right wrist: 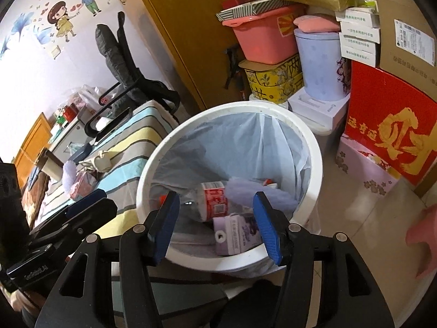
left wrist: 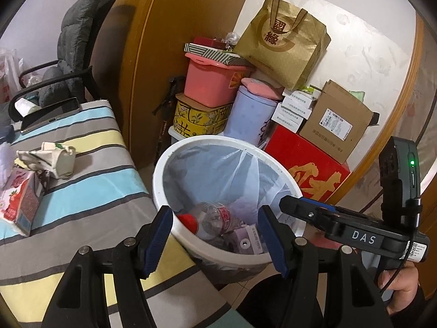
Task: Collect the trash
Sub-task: 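Carry the bottle and foam sleeve over the bin and open both grippers, then move both tools back over the table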
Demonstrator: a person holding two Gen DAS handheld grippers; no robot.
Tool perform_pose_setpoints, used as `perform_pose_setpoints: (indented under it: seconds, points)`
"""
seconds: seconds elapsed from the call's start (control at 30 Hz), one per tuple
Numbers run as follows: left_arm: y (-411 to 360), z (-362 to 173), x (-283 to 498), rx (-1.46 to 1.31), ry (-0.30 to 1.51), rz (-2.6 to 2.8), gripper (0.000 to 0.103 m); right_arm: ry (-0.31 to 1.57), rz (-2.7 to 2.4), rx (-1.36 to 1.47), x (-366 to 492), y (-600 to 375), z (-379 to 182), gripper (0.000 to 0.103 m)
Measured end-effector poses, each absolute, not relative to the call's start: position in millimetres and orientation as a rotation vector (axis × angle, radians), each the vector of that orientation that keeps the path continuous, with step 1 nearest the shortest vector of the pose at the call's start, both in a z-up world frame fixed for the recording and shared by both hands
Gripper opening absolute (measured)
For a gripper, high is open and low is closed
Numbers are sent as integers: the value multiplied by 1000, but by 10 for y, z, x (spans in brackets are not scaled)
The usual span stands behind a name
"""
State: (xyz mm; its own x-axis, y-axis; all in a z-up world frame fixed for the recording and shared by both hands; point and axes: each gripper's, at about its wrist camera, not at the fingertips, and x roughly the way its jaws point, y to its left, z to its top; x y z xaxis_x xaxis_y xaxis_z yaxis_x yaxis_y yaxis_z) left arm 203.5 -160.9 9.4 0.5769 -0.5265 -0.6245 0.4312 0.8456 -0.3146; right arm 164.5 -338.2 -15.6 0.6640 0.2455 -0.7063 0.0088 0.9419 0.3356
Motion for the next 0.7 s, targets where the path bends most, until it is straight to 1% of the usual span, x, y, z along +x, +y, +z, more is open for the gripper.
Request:
perform_pose_setpoints:
  seconds: [0.43,0.7]
  points:
    - [-1137,129,1738,-170,768,-433,64,810,227,286,1492,-3097,-61,58]
    - [-812,107,1550,-184,758,-371,64,826,297,272,1467,-2868,-72,58]
